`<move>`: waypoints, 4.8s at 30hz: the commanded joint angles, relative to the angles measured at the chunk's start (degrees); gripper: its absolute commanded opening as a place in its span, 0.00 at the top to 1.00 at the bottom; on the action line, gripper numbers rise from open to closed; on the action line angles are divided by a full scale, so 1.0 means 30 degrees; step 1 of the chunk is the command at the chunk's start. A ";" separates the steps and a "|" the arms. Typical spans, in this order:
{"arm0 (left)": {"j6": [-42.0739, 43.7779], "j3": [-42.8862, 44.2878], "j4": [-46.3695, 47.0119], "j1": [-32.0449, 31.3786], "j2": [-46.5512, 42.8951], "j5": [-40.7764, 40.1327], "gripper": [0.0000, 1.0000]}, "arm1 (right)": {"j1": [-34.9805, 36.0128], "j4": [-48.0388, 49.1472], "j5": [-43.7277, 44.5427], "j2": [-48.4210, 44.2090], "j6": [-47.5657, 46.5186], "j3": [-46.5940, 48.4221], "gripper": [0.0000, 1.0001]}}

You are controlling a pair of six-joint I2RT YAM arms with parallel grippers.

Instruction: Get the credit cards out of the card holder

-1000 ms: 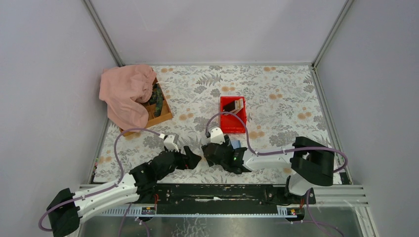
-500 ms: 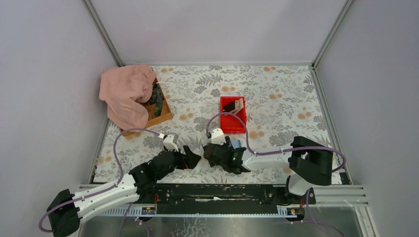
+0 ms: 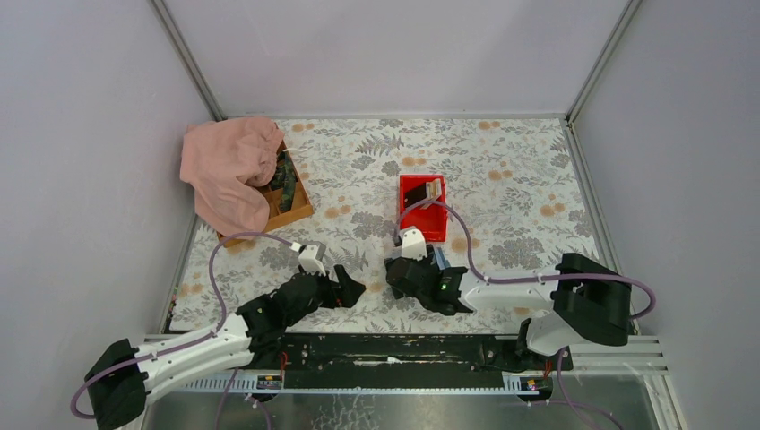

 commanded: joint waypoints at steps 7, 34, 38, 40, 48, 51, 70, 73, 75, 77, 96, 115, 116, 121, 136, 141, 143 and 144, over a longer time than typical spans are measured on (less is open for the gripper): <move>0.0195 0.0034 0.1829 0.0108 0.0552 0.0220 0.05 | -0.0644 -0.0459 0.1304 -0.2873 0.0452 -0.1065 0.25; 0.0125 -0.0171 0.3528 0.0145 0.1471 0.1312 0.62 | -0.3338 -0.1444 0.1057 -0.7706 0.0279 -0.3516 0.95; 0.0147 -0.0121 0.4012 0.0126 0.1910 0.1682 0.87 | -0.5727 -0.1545 -0.0311 -0.7431 0.0219 -0.3660 1.00; 0.0186 0.0008 0.4140 0.0148 0.2128 0.1777 0.87 | -0.6906 -0.1635 -0.0579 -0.7089 0.0160 -0.3671 0.92; 0.0082 -0.0144 0.5169 0.0142 0.2332 0.2345 0.45 | -0.8692 -0.0331 -0.3091 -0.5848 -0.0204 -0.3950 0.45; 0.0066 -0.0232 0.5850 0.0147 0.2898 0.2587 0.44 | -0.8674 -0.0005 -0.3988 -0.5345 -0.0300 -0.3965 0.45; 0.0576 -0.0094 0.8680 0.0149 0.4005 0.4509 0.49 | -0.8679 0.1479 -0.6250 -0.4613 -0.0157 -0.5010 0.41; 0.0854 0.0459 1.0013 0.0139 0.5165 0.5036 0.57 | -0.8671 0.1560 -0.6373 -0.4206 -0.0142 -0.4982 0.41; 0.0953 0.0910 1.0672 0.0148 0.6182 0.5115 0.66 | -0.8671 0.1659 -0.6522 -0.4252 -0.0206 -0.4990 0.42; 0.1055 0.1424 1.1392 0.0143 0.7381 0.5188 0.73 | -0.8671 0.1865 -0.6727 -0.4469 -0.0240 -0.5099 0.46; 0.0876 0.5789 1.6275 0.0434 1.7839 0.5881 1.00 | -0.8686 0.2475 -0.7278 -0.6549 -0.0616 -0.5704 1.00; -0.0012 0.4335 1.8476 0.0821 1.9088 0.6628 1.00 | -0.8670 0.1127 -0.9774 -0.9845 -0.0654 -0.5085 1.00; -0.0071 0.4204 1.8580 0.0815 1.9030 0.6686 1.00 | -0.8608 0.1228 -0.9916 -0.9662 -0.0711 -0.4928 1.00; -0.0062 0.3201 1.8746 0.0821 1.7748 0.6667 0.97 | -0.8477 0.1290 -0.9980 -0.9564 -0.0864 -0.4614 1.00; 0.0963 0.2008 0.9453 0.0734 0.5900 0.3901 0.00 | -0.8470 -0.2233 -0.5011 -1.3739 -0.0944 -0.5194 0.19; 0.0978 0.1976 0.7128 0.0731 0.2521 0.3391 0.00 | -0.8467 -0.2882 -0.4139 -1.4151 -0.1000 -0.5162 0.10; 0.1029 0.1917 0.6676 0.0749 0.1784 0.3291 0.00 | -0.8465 -0.3124 -0.3917 -1.4251 -0.1028 -0.5089 0.07; 0.1051 0.1902 0.6525 0.0736 0.1552 0.3251 0.00 | -0.8469 -0.3233 -0.3822 -1.4266 -0.1050 -0.5056 0.07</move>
